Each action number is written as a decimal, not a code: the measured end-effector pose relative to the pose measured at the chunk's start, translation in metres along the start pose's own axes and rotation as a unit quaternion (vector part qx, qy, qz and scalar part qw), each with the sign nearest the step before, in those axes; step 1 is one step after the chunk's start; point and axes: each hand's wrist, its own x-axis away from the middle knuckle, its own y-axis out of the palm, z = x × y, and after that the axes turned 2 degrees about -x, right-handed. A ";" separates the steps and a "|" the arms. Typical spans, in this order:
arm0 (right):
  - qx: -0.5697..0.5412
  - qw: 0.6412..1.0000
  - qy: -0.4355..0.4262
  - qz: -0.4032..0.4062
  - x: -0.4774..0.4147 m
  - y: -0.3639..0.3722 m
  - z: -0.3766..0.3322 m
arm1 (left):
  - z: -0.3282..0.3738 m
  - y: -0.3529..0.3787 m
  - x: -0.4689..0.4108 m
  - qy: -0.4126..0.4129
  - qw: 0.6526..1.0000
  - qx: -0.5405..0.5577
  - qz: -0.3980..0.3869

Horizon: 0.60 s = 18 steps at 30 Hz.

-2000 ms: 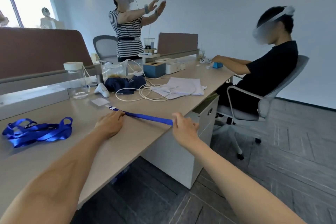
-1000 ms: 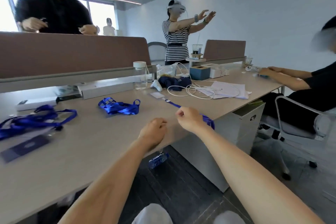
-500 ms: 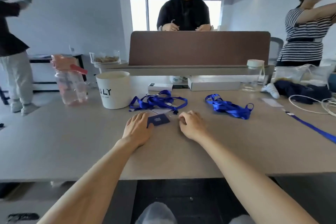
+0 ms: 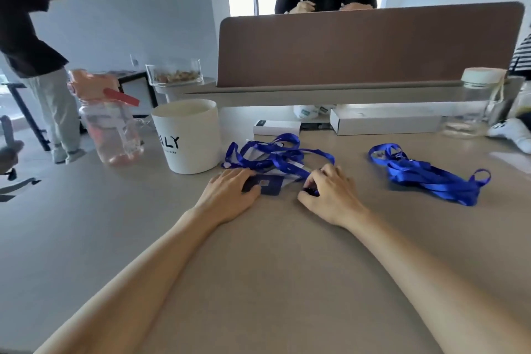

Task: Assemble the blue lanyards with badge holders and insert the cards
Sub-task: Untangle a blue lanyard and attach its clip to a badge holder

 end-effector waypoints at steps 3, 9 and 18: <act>0.010 0.999 -0.038 0.021 0.002 0.000 -0.002 | 0.000 0.004 0.000 0.061 0.998 0.015 0.031; -0.017 0.978 -0.172 0.113 0.002 0.002 -0.007 | 0.009 -0.003 0.005 0.112 0.992 0.059 0.000; -0.243 0.956 -0.145 0.077 0.017 -0.014 -0.026 | 0.013 -0.005 0.007 0.209 0.967 0.082 0.117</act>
